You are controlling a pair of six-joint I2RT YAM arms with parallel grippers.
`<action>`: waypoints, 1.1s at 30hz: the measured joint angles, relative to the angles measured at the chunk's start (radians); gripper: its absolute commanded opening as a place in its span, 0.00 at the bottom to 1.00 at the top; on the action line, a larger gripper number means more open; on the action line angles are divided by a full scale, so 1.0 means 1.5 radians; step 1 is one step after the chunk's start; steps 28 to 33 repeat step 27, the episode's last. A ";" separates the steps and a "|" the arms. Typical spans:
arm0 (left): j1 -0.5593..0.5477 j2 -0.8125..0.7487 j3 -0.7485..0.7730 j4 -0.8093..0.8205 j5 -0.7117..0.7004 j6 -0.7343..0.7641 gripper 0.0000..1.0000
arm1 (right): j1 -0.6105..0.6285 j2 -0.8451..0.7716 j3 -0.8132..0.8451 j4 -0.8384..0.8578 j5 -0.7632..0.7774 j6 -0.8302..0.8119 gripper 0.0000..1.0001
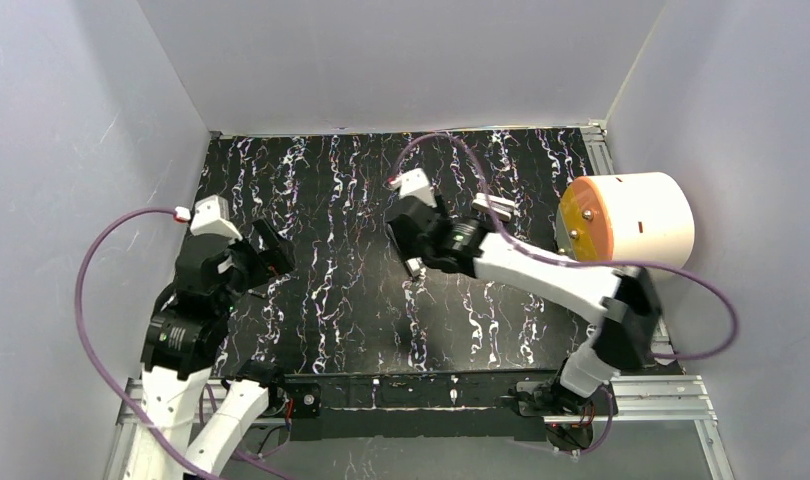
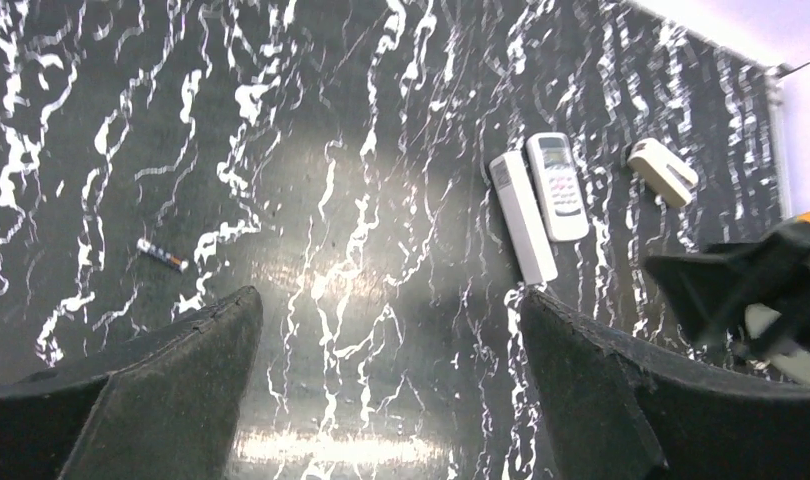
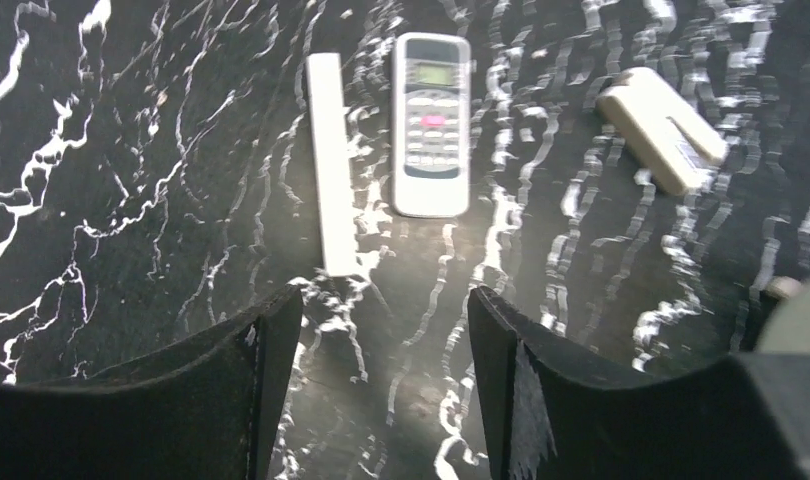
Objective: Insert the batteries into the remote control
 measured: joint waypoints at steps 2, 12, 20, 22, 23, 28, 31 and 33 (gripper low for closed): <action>0.000 -0.020 0.014 0.001 0.002 0.012 0.98 | 0.000 -0.089 -0.045 0.008 0.028 -0.005 0.77; 0.000 -0.077 0.098 0.000 0.005 0.070 0.98 | 0.000 -0.433 -0.108 -0.016 0.208 -0.100 0.99; 0.000 -0.129 0.134 0.011 0.014 0.080 0.99 | 0.000 -0.478 -0.034 -0.017 0.305 -0.179 0.99; 0.000 -0.142 0.134 0.017 0.015 0.081 0.98 | 0.000 -0.481 -0.024 -0.010 0.319 -0.189 0.99; 0.000 -0.146 0.134 0.018 0.016 0.081 0.98 | 0.000 -0.484 -0.023 -0.002 0.325 -0.196 0.99; 0.000 -0.148 0.134 0.021 0.024 0.082 0.98 | 0.000 -0.489 -0.023 0.012 0.334 -0.212 0.99; 0.000 -0.148 0.134 0.021 0.024 0.082 0.98 | 0.000 -0.489 -0.023 0.012 0.334 -0.212 0.99; 0.000 -0.148 0.134 0.021 0.024 0.082 0.98 | 0.000 -0.489 -0.023 0.012 0.334 -0.212 0.99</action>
